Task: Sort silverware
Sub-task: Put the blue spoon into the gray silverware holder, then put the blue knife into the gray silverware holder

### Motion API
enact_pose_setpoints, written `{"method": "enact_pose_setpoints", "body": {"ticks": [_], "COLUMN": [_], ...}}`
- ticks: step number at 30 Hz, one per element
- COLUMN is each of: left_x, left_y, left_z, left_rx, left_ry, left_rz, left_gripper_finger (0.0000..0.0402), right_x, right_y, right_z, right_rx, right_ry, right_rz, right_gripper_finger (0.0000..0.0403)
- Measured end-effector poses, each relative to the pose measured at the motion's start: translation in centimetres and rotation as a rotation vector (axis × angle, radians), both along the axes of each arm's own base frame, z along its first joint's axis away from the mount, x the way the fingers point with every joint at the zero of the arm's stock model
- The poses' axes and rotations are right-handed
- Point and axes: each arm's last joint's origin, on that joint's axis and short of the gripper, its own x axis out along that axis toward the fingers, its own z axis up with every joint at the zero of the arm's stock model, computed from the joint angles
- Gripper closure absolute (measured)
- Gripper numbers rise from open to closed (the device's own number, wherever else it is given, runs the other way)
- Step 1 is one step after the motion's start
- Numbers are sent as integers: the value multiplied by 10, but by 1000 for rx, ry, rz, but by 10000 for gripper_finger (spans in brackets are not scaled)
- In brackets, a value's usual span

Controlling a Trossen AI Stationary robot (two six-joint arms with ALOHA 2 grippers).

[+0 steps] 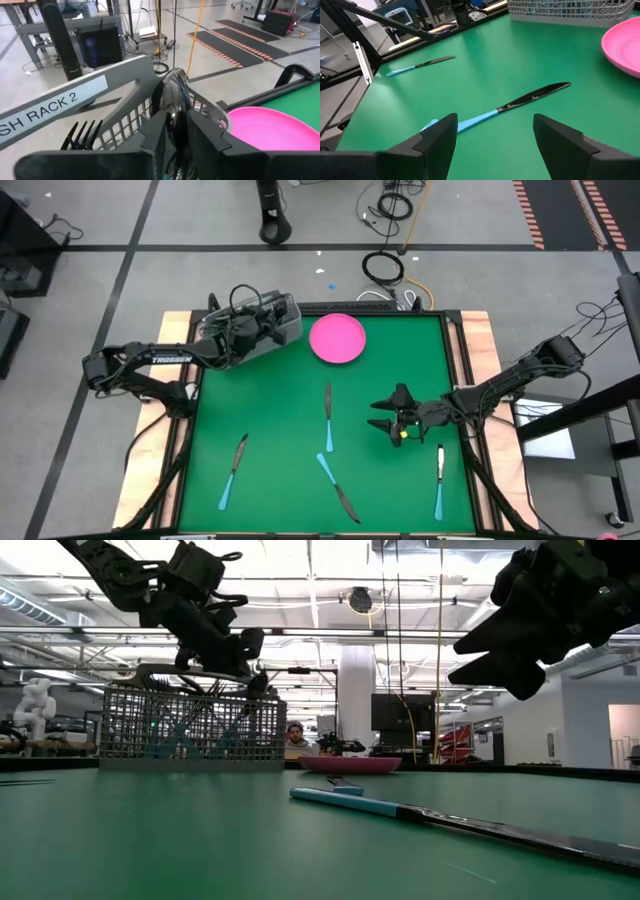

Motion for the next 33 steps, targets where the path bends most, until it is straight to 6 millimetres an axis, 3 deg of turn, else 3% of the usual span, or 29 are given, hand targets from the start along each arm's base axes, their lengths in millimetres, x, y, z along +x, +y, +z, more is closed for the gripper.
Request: {"method": "enact_pose_setpoints", "body": {"ticks": [6, 13, 19, 23, 33], "left_x": [-1, -9, -20, -21, 11], "left_y": [0, -8, -31, -49, -100], "left_z": [5, 37, 67, 76, 75], "left_rx": [15, 116, 197, 222, 241], "left_ry": [-4, -29, -107, -143, -259], "left_rz": [15, -20, -89, -159, -535], "left_gripper_finger": [289, 286, 286, 286, 285], "right_x": [0, 0, 0, 0, 3], "right_y": [0, 0, 0, 0, 1], "right_z": [0, 0, 0, 1, 10], "right_rx": [-7, -17, -24, -23, -51], "right_ry": [1, 3, 3, -9, -90], "right_rz": [2, 6, 9, 8, 22], "right_gripper_finger": [151, 151, 151, 151, 151]}}
